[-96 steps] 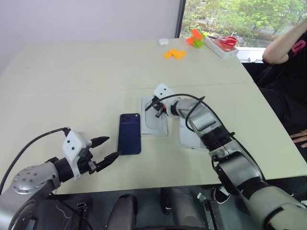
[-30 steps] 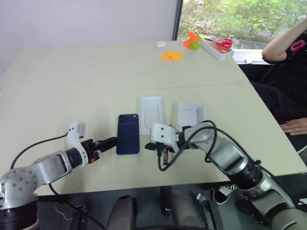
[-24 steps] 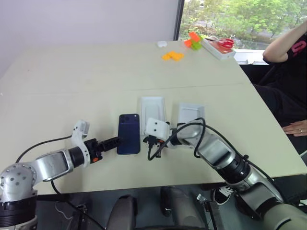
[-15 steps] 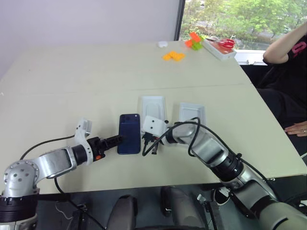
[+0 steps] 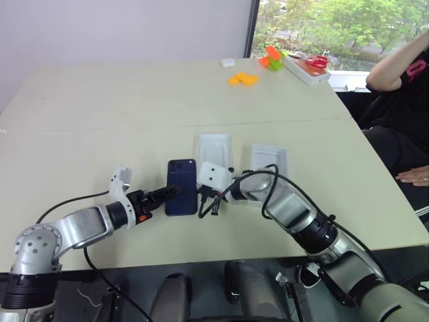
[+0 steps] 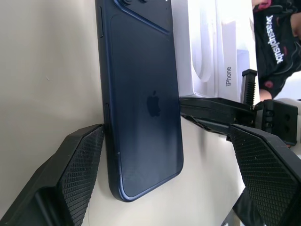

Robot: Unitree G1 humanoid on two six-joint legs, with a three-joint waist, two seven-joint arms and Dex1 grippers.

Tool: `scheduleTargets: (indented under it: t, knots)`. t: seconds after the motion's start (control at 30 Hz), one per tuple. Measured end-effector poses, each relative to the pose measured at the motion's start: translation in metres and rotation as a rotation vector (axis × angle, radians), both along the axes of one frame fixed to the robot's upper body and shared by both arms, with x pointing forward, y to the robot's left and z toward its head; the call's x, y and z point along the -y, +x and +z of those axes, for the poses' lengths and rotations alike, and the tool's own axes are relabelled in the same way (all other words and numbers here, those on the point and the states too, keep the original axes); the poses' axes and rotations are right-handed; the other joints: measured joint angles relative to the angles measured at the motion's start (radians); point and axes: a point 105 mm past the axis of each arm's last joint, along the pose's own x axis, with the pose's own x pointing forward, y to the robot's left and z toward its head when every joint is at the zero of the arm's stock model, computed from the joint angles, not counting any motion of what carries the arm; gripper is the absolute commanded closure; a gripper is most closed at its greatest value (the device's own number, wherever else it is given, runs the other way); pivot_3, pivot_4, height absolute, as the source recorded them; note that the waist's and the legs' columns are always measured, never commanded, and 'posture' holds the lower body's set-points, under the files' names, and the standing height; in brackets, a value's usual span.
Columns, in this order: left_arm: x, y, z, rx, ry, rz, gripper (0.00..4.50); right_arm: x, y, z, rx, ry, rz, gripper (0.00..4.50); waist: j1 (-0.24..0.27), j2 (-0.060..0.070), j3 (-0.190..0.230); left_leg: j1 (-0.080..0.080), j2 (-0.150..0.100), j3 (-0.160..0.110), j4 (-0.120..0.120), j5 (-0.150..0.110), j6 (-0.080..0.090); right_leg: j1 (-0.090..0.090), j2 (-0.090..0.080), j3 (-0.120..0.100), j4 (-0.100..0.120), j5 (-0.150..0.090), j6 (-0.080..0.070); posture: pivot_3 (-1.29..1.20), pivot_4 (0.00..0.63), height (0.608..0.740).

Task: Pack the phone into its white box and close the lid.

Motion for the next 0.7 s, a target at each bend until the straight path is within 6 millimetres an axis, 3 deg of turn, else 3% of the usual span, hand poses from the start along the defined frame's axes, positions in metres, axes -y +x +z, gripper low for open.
scheduleTargets:
  t: [0.7]
  knots:
    - [0.0098, -0.0059, -0.0008, 0.0, -0.016, -0.018, 0.08, 0.0064, 0.0035, 0.0009, 0.009, -0.007, -0.013, 4.5, 0.019, 0.0, 0.0, -0.001, 0.0, 0.0, 0.0, 0.0, 0.0, 0.0, 0.0, 0.0, -0.002, 0.0, 0.0, 0.0, 0.15, 0.73]
